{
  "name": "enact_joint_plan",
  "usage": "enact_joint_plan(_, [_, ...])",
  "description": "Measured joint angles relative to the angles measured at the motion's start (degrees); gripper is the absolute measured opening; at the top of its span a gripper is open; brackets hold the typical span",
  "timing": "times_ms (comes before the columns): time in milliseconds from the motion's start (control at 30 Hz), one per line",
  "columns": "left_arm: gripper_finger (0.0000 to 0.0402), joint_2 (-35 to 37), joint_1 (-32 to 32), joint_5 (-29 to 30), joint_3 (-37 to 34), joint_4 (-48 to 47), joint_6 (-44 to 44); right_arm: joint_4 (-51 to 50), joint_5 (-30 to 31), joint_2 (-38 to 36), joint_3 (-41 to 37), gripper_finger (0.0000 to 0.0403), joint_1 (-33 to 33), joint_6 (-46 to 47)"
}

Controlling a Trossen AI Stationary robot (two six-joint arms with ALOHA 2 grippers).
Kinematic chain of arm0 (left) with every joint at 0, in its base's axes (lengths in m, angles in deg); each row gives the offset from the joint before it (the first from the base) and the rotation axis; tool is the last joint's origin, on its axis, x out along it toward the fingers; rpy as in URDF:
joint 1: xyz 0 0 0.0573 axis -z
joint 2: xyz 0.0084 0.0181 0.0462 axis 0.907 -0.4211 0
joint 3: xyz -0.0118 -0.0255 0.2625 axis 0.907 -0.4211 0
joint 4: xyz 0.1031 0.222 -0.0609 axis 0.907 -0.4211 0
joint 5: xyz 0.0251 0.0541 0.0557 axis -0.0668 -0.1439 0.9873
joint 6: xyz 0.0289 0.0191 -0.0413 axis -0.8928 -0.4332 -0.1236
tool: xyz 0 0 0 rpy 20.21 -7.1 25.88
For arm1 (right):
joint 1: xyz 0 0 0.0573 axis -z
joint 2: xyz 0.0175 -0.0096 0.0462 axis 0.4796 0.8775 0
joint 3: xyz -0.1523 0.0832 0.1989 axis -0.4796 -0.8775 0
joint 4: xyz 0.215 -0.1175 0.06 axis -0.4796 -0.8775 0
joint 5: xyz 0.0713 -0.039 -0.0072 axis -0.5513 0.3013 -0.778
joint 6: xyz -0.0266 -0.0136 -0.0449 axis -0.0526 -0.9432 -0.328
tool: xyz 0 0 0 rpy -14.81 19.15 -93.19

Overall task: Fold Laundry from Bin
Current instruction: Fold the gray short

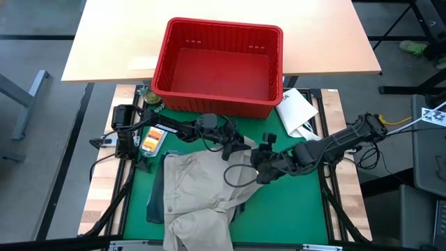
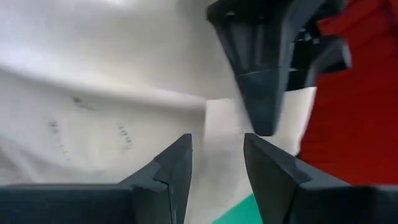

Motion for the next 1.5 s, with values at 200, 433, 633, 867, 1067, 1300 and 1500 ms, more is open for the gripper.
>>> enact_joint_plan(200, [0.0128, 0.0, 0.0, 0.2, 0.0, 0.1, 0.0, 0.1, -1.9, 2.4, 0.1, 0.0147, 0.0, 0.0])
enact_joint_plan(433, [0.0128, 0.0, 0.0, 0.3, 0.0, 0.2, 0.4, -0.3, 4.4, 5.9, 0.1, 0.0147, 0.0, 0.0])
enact_joint_plan(633, [0.0128, 0.1, 0.0, -0.2, 0.0, 0.3, 0.5, -1.9, 9.4, 6.4, 0.1, 0.0147, 0.0, 1.5])
enact_joint_plan(867, [0.0128, 0.1, 0.0, -0.4, 0.0, 0.2, 0.5, -7.4, 10.2, 6.4, 0.1, 0.0147, 0.0, 7.8])
enact_joint_plan(1067, [0.0128, 0.1, 0.3, -0.4, 0.0, 0.4, 0.5, -7.2, 10.7, 6.4, 0.0, 0.0147, 0.1, 8.6])
enact_joint_plan(1300, [0.0128, 0.1, 0.3, -4.4, 0.0, 4.5, 0.5, -7.2, 11.3, 6.4, 0.1, 0.0118, 0.1, 8.0])
enact_joint_plan(1500, [0.0128, 0.1, 0.3, -6.2, 0.0, 5.0, 0.4, -7.8, 11.3, 6.4, 0.1, 0.0013, 0.1, 4.0])
